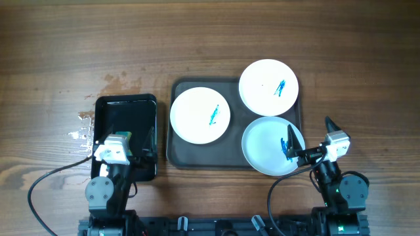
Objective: Clean dirty plates on tray and stack at the side
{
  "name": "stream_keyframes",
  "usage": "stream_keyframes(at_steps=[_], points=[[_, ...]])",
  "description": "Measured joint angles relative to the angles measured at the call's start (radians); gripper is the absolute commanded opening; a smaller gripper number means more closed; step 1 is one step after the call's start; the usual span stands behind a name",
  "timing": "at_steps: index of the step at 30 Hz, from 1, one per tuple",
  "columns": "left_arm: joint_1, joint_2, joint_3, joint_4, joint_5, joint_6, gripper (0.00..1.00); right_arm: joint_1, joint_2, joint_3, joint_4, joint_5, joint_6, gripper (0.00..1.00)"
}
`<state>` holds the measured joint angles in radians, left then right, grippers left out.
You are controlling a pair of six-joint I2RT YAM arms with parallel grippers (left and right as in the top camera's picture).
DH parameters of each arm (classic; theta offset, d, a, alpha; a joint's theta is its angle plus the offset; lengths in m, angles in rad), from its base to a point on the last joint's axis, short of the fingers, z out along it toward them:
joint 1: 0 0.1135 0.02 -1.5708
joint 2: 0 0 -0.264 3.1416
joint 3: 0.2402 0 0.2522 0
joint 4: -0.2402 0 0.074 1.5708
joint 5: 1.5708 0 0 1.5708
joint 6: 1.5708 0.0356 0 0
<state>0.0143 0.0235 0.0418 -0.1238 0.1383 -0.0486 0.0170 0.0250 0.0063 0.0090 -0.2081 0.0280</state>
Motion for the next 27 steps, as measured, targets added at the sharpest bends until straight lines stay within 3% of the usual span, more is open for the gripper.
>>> stream_keyframes(at_steps=[8, 15, 18, 27], points=[[0.0, 0.016, 0.0, 0.0, 0.0, -0.039, 1.0, 0.0, 0.0, 0.0, 0.0, 0.0, 0.0, 1.0], [0.0, 0.187, 0.039, -0.103, -0.008, -0.142, 1.0, 0.0, 0.001, 0.0, 0.0, 0.0, 0.0, 1.0], [0.0, 0.309, 0.113, -0.177, -0.011, -0.153, 1.0, 0.0, 0.003, 0.0, 0.0, 0.0, 0.0, 1.0], [0.0, 0.81, 0.599, -0.537, -0.011, -0.164, 1.0, 0.0, 0.004, 0.0, 0.0, 0.0, 0.0, 1.0]])
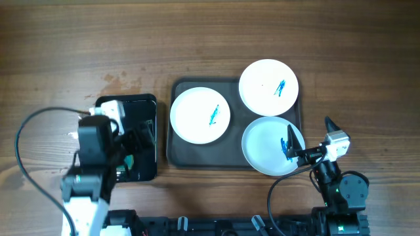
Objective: Clean dirty plates on tray and stack at the side
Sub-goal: 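Lower the left gripper into the black basin and grasp the green sponge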
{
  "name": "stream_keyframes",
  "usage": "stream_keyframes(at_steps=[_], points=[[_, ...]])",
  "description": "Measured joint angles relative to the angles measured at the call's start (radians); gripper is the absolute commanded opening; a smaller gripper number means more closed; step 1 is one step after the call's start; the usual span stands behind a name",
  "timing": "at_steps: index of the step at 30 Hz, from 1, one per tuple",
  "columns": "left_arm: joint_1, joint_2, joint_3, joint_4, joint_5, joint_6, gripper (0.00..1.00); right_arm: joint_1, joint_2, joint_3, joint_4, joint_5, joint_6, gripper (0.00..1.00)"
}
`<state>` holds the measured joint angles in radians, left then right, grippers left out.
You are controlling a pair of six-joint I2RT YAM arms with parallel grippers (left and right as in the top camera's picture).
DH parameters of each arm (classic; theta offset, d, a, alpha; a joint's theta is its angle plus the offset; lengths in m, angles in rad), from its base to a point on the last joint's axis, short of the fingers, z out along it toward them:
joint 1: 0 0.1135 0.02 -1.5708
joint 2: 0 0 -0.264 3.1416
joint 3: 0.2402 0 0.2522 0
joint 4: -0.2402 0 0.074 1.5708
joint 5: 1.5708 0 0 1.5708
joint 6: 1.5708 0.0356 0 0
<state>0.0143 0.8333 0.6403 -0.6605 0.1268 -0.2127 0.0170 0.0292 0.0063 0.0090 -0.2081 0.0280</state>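
Three white plates with blue smears lie on the dark tray (172,154): one at the left (199,115), one at the back right (268,86), one at the front right (269,147). My right gripper (309,135) is open at the front right plate's right rim, one finger reaching over the plate and the other off to the right. My left gripper (139,139) hangs over the black container (141,105) left of the tray; the arm's body hides its fingers. A small green thing (128,160) shows in the container beside the arm.
Pale stains and crumbs (84,117) mark the wooden table (197,39) left of the black container. Cables loop from both arm bases at the front edge.
My left arm has risen and shifted towards the back left over the black container, its cable now looping wide to the left. The right arm and the plates are unchanged.
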Motion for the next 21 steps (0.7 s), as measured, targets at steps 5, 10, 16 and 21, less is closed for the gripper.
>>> stream_keyframes(at_steps=[5, 10, 16, 21], points=[[0.0, 0.229, 0.231, -0.258, 0.002, -0.003, 1.0, 0.0, 0.0, 0.0, 0.0, 0.0, 0.0, 1.0], [0.0, 0.352, 0.404, -0.471, 0.017, -0.003, 1.0, 0.0, 0.001, 0.0, 0.0, 0.0, 0.0, 1.0], [0.0, 0.367, 0.453, -0.597, 0.025, -0.003, 1.0, 0.0, 0.001, 0.0, 0.0, 0.0, 0.0, 1.0], [0.0, 0.367, 0.453, -0.604, 0.139, -0.003, 1.0, 0.0, 0.001, 0.0, 0.0, 0.0, 0.0, 1.0]])
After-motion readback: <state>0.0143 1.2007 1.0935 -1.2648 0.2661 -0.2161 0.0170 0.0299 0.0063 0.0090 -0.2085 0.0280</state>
